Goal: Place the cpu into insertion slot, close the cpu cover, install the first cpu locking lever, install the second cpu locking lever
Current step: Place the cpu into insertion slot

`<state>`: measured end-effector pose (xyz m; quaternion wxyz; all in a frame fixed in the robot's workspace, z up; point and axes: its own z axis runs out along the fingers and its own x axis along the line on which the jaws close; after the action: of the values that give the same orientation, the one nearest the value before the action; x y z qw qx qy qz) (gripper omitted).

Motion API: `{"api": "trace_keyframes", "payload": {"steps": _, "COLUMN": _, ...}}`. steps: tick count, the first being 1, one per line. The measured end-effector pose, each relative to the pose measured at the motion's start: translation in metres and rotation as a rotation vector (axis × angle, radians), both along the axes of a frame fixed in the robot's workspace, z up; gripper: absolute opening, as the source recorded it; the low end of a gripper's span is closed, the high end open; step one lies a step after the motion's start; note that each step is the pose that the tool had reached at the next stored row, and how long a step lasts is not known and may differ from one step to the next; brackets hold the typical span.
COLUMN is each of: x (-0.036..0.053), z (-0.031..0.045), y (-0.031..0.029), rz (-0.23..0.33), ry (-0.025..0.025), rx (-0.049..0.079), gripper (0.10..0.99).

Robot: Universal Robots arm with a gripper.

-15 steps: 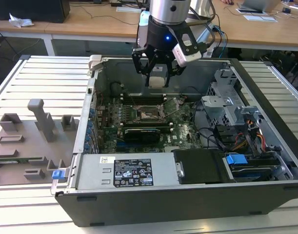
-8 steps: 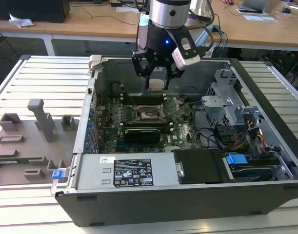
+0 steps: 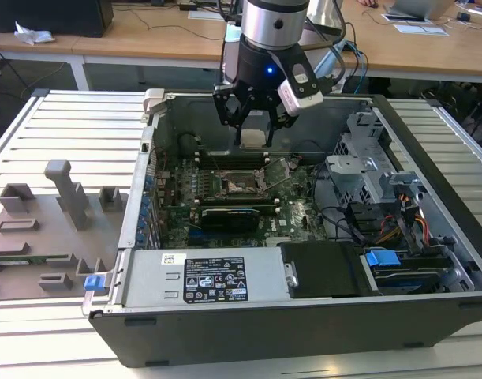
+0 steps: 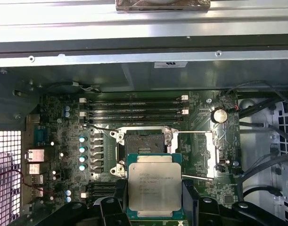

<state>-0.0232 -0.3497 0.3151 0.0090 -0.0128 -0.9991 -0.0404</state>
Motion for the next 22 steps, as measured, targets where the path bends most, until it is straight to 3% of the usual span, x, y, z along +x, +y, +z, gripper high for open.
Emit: {"api": "trace_keyframes", "payload": {"steps": 22, "x": 0.0, "z": -0.0093, "y": 0.0, "rz": 0.0, "ry": -0.0001, "rx": -0.004, "gripper": 0.545}}
